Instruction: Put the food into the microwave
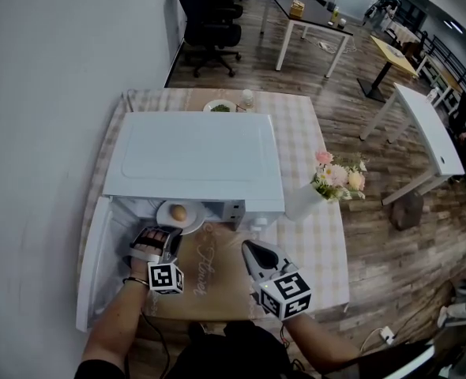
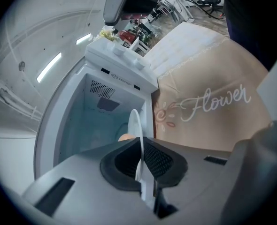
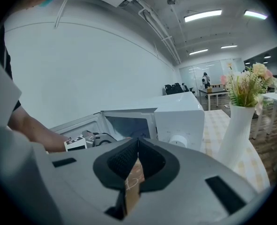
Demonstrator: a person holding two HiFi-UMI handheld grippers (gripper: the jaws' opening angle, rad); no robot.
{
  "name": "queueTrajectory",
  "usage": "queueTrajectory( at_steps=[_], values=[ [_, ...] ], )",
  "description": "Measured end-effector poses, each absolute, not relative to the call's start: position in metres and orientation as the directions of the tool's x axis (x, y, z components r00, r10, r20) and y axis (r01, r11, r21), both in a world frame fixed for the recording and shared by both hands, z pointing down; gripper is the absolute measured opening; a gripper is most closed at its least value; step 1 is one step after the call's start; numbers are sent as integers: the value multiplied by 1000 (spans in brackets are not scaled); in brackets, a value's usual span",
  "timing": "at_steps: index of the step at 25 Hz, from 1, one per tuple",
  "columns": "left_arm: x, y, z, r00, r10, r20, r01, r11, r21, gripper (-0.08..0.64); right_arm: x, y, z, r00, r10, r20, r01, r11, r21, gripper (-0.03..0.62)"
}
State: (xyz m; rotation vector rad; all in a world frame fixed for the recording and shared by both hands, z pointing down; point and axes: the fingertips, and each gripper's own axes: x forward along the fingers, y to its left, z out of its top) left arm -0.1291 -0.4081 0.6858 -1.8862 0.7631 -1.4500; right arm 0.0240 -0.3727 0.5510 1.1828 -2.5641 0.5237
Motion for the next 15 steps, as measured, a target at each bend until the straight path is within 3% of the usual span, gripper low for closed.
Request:
queueTrajectory(
  at_steps=[15],
  values=[
    [-133, -439, 715, 202, -732, 650, -73, -673, -736, 41, 25, -363, 564, -618, -665, 419, -779, 592, -209, 9]
  ],
)
